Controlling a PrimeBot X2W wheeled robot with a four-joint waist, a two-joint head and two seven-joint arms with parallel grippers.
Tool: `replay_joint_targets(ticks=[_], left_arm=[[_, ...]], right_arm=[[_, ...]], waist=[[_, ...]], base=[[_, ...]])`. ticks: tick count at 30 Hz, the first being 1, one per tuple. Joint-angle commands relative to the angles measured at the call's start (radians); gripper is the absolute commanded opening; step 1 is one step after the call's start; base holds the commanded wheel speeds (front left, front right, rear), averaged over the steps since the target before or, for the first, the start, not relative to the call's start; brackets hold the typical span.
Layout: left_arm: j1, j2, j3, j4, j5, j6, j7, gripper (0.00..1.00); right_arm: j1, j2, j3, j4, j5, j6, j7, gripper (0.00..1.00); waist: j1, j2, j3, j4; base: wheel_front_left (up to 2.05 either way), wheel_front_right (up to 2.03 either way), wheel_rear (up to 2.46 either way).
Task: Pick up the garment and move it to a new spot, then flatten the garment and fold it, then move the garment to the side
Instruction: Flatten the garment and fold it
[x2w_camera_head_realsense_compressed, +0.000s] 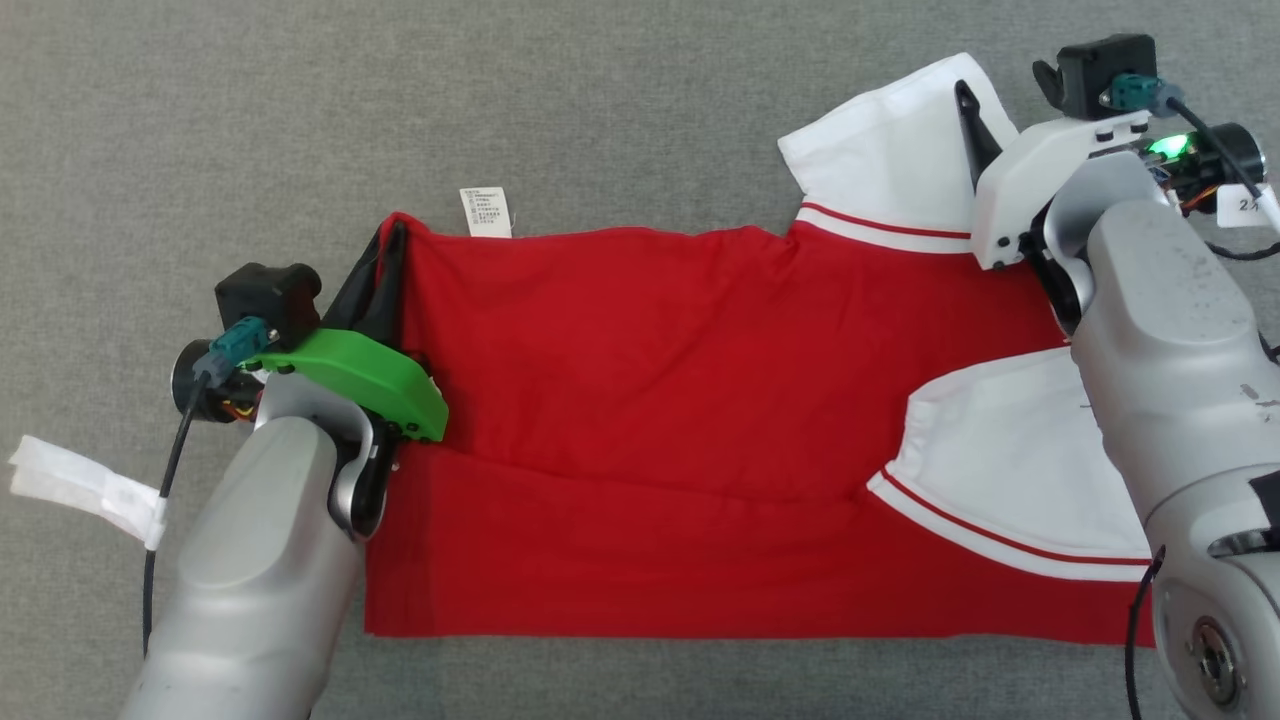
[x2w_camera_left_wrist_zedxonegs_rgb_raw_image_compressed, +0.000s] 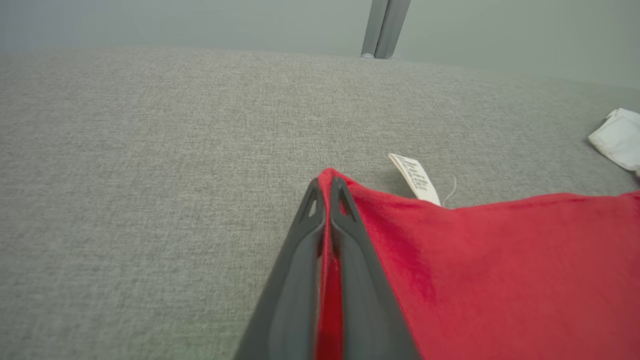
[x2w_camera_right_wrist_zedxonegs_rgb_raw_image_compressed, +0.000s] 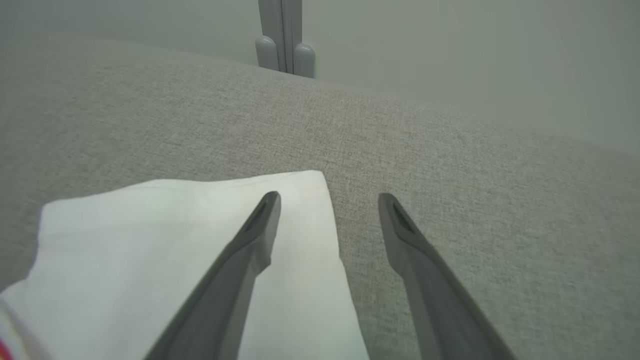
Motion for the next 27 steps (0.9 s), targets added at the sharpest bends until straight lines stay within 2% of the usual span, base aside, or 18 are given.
replay_joint_targets(ticks=[1, 7, 8, 10, 13, 17, 21, 27], left_arm=[[-0.019, -0.005, -0.007, -0.010, -0.009, 0.002, 0.000, 0.00], [-0.029, -0.015, -0.039, -0.040, -0.025, 0.002, 0.000, 0.00], [-0.027, -0.016, -0.045, -0.043, -0.027, 0.002, 0.000, 0.00], [-0.023, -0.013, -0.050, -0.048, -0.034, 0.002, 0.000, 0.00], [-0.019, -0.004, -0.040, -0.051, -0.040, 0.002, 0.000, 0.00], [-0.018, 0.004, -0.019, -0.066, -0.034, 0.002, 0.000, 0.00], [-0.022, 0.011, 0.022, -0.092, -0.018, 0.002, 0.000, 0.00], [0.011, 0.012, 0.078, -0.135, 0.018, 0.002, 0.000, 0.00]], right_arm=[[-0.021, -0.014, -0.007, 0.018, -0.011, -0.002, 0.015, 1.00], [-0.084, -0.020, -0.032, 0.089, -0.043, -0.002, 0.069, 1.00], [-0.088, -0.016, -0.031, 0.104, -0.044, -0.002, 0.078, 0.87], [-0.095, -0.013, -0.025, 0.131, -0.051, -0.001, 0.094, 0.00], [-0.103, -0.027, -0.037, 0.131, -0.057, -0.001, 0.066, 0.00], [-0.125, -0.048, -0.078, 0.070, -0.094, -0.002, -0.046, 0.00], [-0.140, -0.032, -0.137, -0.007, -0.137, -0.002, -0.132, 0.00], [-0.108, 0.017, -0.197, -0.125, -0.159, -0.002, -0.150, 0.00]], waist=[[-0.0001, 0.0000, 0.036, 0.037], [-0.0001, 0.0000, 0.061, 0.068], [-0.0001, 0.0000, 0.062, 0.070], [-0.0001, 0.0000, 0.063, 0.072], [-0.0001, 0.0000, 0.063, 0.070], [-0.0001, 0.0000, 0.058, 0.065], [-0.0001, 0.0000, 0.050, 0.061], [-0.0001, 0.0000, 0.020, 0.043]], base=[[0.00, 0.00, 0.00], [0.00, 0.00, 0.00], [0.00, 0.00, 0.00], [0.00, 0.00, 0.00], [0.00, 0.00, 0.00], [0.00, 0.00, 0.00], [0.00, 0.00, 0.00], [0.00, 0.00, 0.00]])
